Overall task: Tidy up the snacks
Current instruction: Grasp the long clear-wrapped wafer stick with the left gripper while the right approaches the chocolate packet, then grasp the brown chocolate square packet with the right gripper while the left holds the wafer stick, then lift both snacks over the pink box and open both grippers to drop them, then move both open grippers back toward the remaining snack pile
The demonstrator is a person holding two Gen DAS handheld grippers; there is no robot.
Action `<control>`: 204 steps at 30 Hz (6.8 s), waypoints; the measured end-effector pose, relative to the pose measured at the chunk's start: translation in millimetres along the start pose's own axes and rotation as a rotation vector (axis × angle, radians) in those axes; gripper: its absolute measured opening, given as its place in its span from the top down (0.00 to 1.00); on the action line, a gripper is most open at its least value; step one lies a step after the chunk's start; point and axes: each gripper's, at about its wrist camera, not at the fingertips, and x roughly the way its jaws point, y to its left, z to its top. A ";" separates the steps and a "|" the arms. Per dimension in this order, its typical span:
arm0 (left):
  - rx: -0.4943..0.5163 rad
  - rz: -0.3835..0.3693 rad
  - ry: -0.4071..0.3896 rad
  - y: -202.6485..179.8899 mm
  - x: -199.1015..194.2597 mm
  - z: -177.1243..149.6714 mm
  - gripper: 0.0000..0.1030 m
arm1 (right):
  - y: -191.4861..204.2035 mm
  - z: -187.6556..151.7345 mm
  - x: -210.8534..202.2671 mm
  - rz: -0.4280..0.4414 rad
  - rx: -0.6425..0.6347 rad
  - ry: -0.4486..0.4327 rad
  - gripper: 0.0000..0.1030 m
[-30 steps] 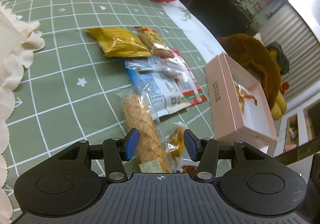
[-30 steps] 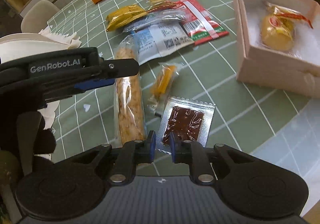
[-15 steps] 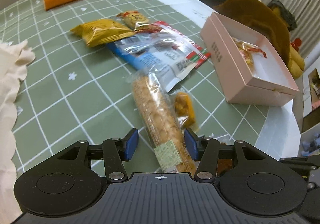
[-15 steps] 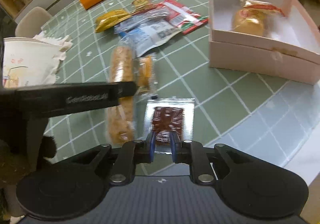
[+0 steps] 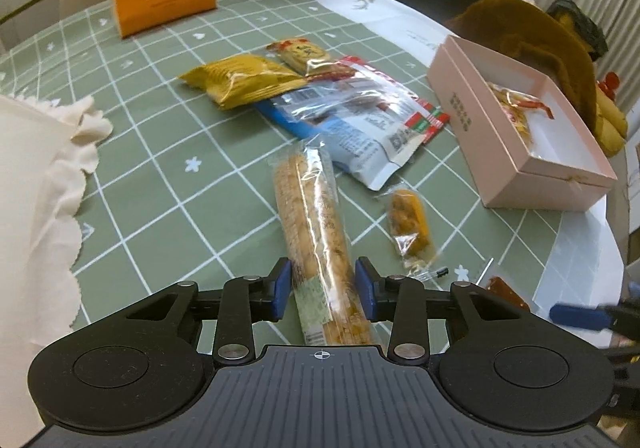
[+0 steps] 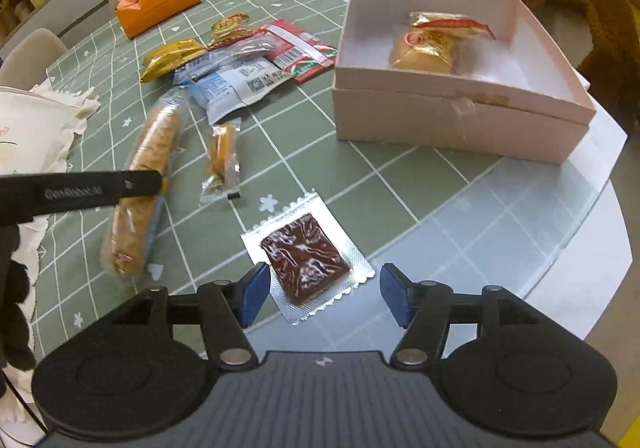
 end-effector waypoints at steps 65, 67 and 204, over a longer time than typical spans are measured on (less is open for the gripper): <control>-0.029 -0.234 0.110 -20.0 -3.4 -41.8 0.66 | -2.1 -32.5 -5.6 -0.104 -0.101 -0.100 0.43; -0.043 -0.232 0.102 -19.3 -4.1 -43.2 0.67 | 2.1 -33.0 -9.1 -0.110 -0.140 -0.106 0.47; -0.296 -0.137 0.001 60.8 31.8 31.1 0.64 | 33.9 45.3 40.9 0.043 -0.191 0.008 0.56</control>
